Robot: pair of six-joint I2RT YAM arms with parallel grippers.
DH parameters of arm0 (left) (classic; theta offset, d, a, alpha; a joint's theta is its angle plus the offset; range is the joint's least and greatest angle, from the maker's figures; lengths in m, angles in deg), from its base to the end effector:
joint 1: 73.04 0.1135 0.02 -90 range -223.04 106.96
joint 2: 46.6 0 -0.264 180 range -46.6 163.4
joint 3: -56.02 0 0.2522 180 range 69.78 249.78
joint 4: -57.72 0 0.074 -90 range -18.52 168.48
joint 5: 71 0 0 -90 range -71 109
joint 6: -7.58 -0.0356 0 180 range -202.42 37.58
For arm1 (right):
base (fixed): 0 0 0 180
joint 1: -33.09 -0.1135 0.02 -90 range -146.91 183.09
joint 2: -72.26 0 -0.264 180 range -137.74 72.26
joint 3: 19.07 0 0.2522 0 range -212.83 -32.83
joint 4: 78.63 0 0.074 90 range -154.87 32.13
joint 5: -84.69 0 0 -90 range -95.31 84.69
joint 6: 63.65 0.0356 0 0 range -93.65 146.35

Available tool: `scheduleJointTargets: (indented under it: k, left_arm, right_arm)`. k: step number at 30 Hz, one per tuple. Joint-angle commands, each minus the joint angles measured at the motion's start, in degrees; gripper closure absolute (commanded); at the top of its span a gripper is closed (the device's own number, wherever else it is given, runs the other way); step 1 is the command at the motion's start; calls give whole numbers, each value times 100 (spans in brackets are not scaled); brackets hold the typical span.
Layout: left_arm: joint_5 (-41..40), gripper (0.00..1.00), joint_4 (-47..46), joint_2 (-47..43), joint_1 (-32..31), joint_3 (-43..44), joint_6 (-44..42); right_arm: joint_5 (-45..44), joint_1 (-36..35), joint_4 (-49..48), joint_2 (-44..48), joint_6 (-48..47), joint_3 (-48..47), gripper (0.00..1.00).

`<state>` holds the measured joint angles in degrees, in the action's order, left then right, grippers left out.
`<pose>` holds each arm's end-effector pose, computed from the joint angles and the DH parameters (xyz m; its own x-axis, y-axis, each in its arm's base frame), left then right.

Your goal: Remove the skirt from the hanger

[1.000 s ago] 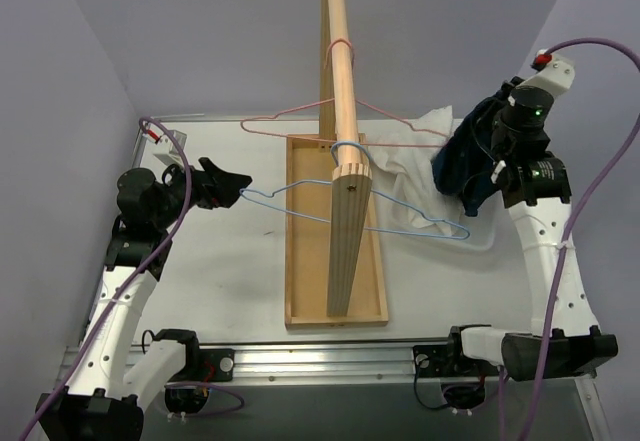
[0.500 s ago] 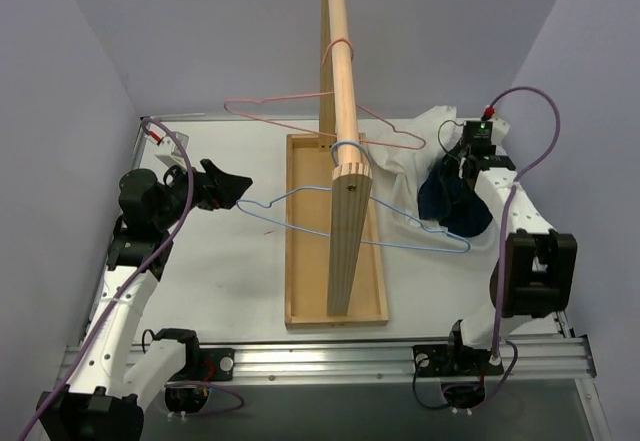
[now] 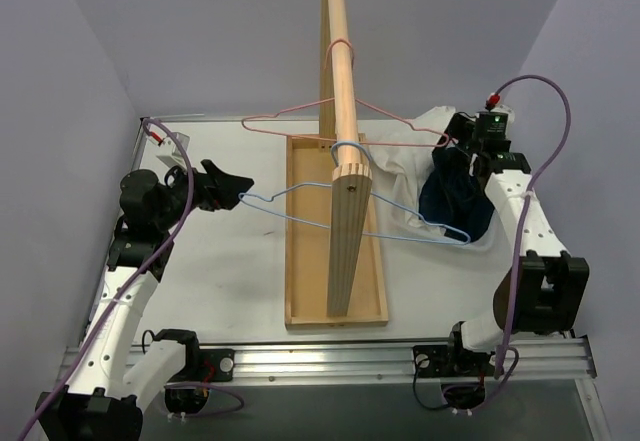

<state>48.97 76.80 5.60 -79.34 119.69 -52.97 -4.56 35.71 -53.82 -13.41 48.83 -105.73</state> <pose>0.2061 -0.0406 0.3584 -0.4033 -0.3840 -0.8306 0.4466 0.7096 -0.5449 0.3521 -0.0156 0.3368 -0.3599 0.3992 -0.8433 0.1854 0.9164 0.3547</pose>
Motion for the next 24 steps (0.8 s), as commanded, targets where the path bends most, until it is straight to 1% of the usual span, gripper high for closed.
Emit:
scheduleJointTargets:
  k: [1,2,5,6,9,10,11,14,18,22,23,24]
  left_arm:
    - [-9,6,-400,-9,-29,63,104]
    - [-9,6,-392,-9,-37,80,87]
    - [-36,6,-260,-44,-37,124,8]
    - [-62,6,-242,-61,-37,116,-1]
    - [-53,6,-242,-61,-37,80,17]
    - [-36,6,-251,-53,-37,63,17]
    - [-27,6,-260,-53,-37,54,34]
    - [-18,6,-286,-26,-46,19,43]
    - [-45,6,-304,-9,-55,10,25]
    - [-27,6,-330,27,-64,1,25]
    - [-27,6,-339,35,-64,1,25]
    - [-27,6,-348,44,-64,-8,25]
  right_arm:
    - [766,29,-128,252,-147,-31,7]
    - [1160,20,-147,148,-226,-31,1]
    - [1436,-15,-366,-54,-279,92,0]
    - [1706,-15,-497,-99,-297,162,0]
    - [2129,-155,-744,-432,-367,154,2]
    - [2078,-225,-779,-511,-402,110,2]
    - [1991,-504,-771,-660,-454,5,3]
    - [1613,-910,-675,-1012,-736,-276,4]
    - [1428,-973,-700,-1364,-666,-374,7]
    - [787,-956,-490,-1663,-517,-453,14]
    - [655,-947,-498,-1664,-464,-435,19]
    - [628,-938,-542,-1664,-438,-339,21]
